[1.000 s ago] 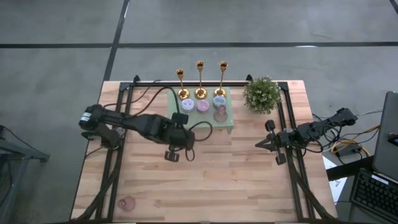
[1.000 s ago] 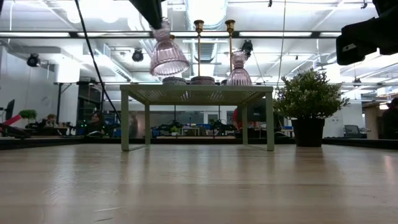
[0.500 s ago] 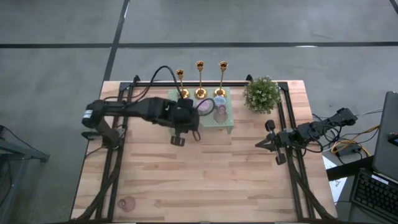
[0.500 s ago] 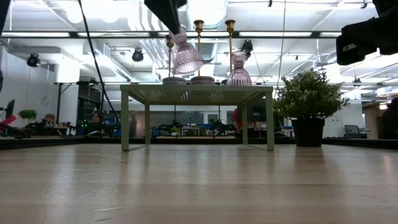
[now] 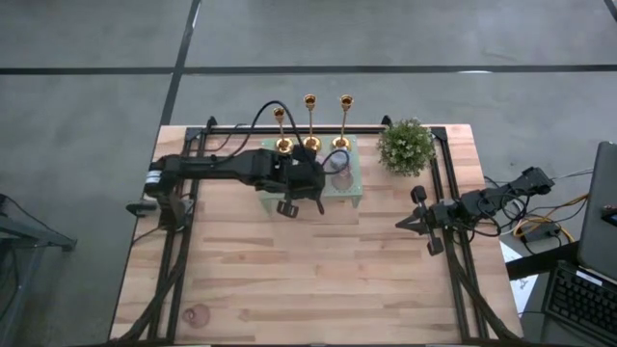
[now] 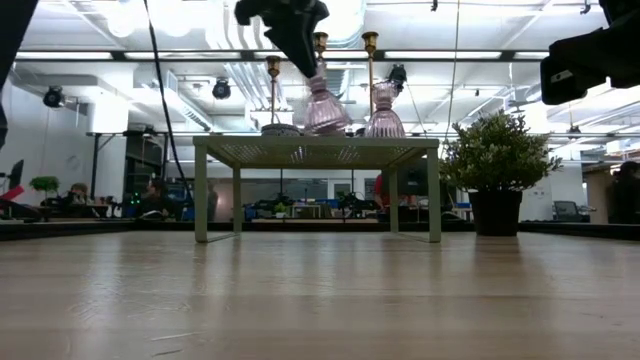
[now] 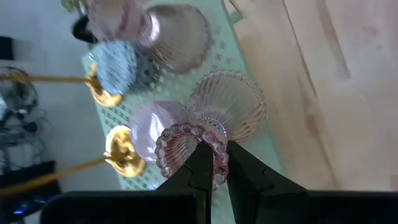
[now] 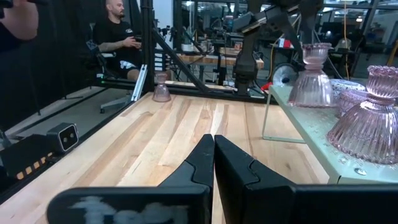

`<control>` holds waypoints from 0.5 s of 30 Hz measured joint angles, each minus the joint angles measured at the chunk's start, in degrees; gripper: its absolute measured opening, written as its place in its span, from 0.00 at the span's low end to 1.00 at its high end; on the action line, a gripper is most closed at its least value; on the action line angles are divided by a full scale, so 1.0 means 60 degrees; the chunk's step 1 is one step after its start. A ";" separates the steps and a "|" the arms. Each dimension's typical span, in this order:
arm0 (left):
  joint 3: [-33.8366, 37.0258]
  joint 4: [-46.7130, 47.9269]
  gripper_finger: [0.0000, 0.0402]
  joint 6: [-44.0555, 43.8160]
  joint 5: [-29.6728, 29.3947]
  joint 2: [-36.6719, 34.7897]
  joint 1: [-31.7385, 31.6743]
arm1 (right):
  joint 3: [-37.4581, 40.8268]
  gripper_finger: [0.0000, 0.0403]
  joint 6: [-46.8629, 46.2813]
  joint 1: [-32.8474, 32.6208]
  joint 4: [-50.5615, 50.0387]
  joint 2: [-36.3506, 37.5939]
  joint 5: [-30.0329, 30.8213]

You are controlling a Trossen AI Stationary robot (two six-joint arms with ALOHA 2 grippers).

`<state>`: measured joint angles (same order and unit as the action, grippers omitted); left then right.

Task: Pick & Place candle stick holders
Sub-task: Put the right pink glass candle holder on the shelf

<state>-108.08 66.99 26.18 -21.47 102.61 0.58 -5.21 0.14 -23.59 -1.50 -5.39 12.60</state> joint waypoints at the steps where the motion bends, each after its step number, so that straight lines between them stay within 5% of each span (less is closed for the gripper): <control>1: -0.0137 -0.0014 0.08 0.0125 -0.0095 0.0097 0.0000 | 0.0000 0.02 -0.0010 0.0000 0.0000 0.0000 0.0000; 15: -0.1033 0.0328 0.08 0.0688 -0.0802 0.1075 -0.0171 | 0.0000 0.02 -0.0007 0.0004 0.0000 0.0000 -0.0001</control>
<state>-114.28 68.96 30.31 -26.28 109.06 -0.45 -5.21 0.10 -23.57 -1.50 -5.39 12.59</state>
